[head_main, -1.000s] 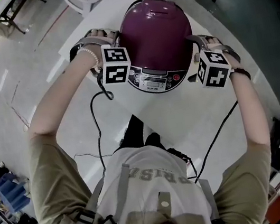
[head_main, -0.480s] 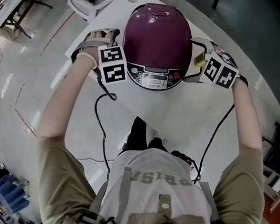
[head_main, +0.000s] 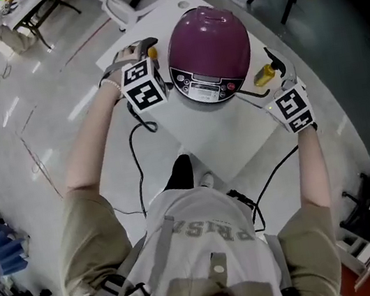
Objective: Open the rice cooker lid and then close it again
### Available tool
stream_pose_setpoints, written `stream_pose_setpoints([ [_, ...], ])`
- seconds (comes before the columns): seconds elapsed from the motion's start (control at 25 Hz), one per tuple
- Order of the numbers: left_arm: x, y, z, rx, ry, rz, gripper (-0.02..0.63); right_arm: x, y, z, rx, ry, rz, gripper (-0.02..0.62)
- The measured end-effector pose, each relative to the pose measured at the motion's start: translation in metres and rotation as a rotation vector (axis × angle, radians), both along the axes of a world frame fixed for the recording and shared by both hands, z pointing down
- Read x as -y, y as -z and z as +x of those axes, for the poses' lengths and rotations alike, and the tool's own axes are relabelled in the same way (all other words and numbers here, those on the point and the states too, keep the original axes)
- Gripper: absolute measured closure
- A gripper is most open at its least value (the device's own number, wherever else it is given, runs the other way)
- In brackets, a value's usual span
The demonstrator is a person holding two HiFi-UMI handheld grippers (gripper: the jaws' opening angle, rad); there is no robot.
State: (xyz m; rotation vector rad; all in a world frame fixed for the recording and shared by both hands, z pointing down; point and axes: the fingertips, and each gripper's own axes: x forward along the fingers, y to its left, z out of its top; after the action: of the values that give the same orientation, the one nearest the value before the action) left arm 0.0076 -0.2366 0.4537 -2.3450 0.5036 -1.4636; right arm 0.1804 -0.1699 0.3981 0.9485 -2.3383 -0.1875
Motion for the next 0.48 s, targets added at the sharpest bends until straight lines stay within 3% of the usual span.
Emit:
stream_pose_setpoints([
  [0.36, -0.056, 0.051, 0.012, -0.414, 0.213, 0.061, 0.031, -0.050, 0.036, -0.003, 0.225, -0.216, 0.226, 0.032],
  [0.48, -0.078, 0.063, 0.013, -0.559, 0.284, 0.086, 0.040, -0.067, 0.043, -0.004, 0.314, -0.278, 0.262, 0.112],
])
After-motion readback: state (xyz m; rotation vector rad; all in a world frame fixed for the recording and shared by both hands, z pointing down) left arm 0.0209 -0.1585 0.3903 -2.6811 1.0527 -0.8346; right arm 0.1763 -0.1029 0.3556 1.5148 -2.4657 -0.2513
